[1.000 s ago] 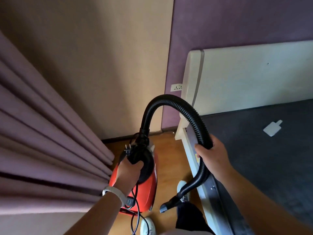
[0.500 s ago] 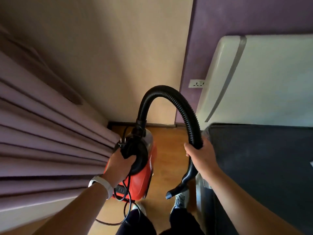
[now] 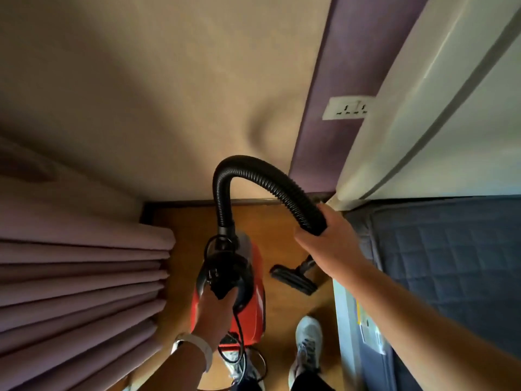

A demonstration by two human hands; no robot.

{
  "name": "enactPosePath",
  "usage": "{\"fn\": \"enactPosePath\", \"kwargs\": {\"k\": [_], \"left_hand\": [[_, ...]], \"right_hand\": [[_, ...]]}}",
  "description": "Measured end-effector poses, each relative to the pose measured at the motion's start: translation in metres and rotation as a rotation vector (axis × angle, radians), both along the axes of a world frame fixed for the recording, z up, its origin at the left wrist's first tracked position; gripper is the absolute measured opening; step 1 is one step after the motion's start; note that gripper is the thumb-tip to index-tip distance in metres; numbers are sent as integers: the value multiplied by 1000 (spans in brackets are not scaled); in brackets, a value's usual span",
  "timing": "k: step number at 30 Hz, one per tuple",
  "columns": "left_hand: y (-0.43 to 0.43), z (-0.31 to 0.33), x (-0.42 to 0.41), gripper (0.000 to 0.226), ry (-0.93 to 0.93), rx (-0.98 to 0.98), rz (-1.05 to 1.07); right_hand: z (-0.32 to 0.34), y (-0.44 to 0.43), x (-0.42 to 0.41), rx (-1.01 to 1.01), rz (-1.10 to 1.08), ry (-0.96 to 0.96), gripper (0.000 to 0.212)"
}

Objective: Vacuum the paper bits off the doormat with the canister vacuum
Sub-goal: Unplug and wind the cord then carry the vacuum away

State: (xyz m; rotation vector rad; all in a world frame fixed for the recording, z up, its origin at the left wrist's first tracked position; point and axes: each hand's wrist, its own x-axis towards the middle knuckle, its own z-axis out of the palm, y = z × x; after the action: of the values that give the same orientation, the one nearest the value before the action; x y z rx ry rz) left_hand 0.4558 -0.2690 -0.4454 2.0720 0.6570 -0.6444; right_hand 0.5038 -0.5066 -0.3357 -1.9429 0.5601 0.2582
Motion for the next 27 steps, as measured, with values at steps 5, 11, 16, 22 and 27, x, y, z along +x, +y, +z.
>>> {"fn": "enactPosePath", "kwargs": {"k": [5,11,16,22,27], "left_hand": [[-10,-90,16,28,32,-93,77],[-21,-197,36,38,91,-88,83],[-27,-263,45,44,111,-70,144],[-39,-304,45,40,153,-32,123],[-32,-326,53,30,177,-20,83]], "right_hand": [[-82,8,25,-13,86,39,21],[-170,12,48,-138,165,15,23],[-221,10,67,-238,331,46,23],[-253,-6,79,-296,328,54,23],[-272,-17,80,-284,276,51,23]]}}
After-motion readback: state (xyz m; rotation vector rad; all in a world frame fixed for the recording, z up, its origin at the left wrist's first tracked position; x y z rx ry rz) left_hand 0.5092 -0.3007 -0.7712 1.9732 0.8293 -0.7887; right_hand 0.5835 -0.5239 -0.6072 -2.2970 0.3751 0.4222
